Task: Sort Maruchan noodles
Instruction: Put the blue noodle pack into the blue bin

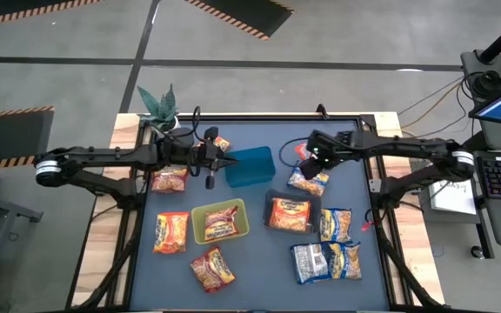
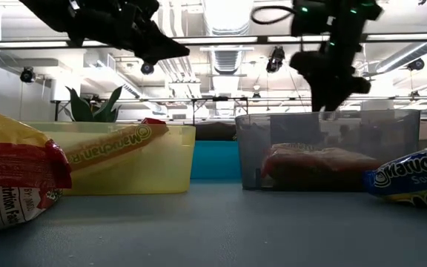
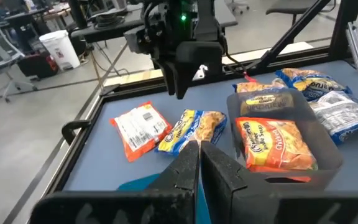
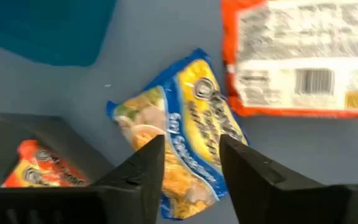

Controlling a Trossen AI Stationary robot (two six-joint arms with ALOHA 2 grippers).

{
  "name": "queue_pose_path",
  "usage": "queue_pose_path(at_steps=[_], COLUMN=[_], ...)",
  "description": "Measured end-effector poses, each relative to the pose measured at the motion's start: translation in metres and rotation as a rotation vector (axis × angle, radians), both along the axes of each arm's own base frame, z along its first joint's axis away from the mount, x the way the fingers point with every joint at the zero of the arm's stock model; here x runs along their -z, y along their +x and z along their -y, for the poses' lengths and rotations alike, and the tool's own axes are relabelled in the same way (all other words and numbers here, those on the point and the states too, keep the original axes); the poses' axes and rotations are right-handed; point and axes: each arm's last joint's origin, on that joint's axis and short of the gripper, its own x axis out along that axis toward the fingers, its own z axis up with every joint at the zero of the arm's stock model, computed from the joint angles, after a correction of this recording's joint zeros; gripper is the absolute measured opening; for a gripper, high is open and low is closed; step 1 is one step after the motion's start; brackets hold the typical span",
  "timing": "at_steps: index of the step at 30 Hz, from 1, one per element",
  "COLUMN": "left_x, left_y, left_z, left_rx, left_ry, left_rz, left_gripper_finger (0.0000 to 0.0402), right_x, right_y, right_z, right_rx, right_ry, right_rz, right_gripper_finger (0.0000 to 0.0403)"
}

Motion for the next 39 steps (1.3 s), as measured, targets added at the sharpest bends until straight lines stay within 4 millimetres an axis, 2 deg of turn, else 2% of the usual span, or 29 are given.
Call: queue_pose_path(at_steps=[5, 9, 16, 21, 26, 30, 34, 39], left_x=[0.001, 0.0, 0.0, 0.0, 0.001, 0.002, 0.002, 0.002], left_y=[0.001, 0.002, 0.002, 0.002, 0.002, 0.002, 0.002, 0.001], left_z=[0.0, -0.001, -0.001, -0.001, -0.001, -0.001, -0.001, -0.001], left_rx=[0.0, 0.0, -0.001, -0.001, -0.009, -0.009, -0.014, -0.023], left_ry=[-0.002, 0.011, 0.016, 0.016, 0.015, 0.012, 0.012, 0.015], left_rz=[-0.005, 0.007, 0.019, 0.019, 0.007, -0.005, -0.008, -0.011], left_gripper_finger=[0.0, 0.0, 0.0, 0.0, 0.0, 0.0, 0.0, 0.0], right_x=[0.007, 0.01, 0.028, 0.031, 0.036, 0.044, 0.056, 0.073], right_y=[-0.029, -0.038, -0.043, -0.048, -0.066, -0.078, -0.089, -0.095], right_z=[0.003, 0.001, 0.001, 0.007, 0.011, 0.008, 0.002, -0.003], right_rx=[0.137, 0.23, 0.212, 0.193, 0.219, 0.236, 0.271, 0.313], right_ry=[-0.036, -0.029, 0.059, 0.096, 0.108, 0.142, 0.154, 0.196], right_rz=[0.018, 0.053, 0.009, 0.021, 0.047, 0.135, 0.15, 0.228], right_gripper_finger=[0.0189, 0.0204, 0.0206, 0.0206, 0.0206, 0.0206, 0.0206, 0.0206])
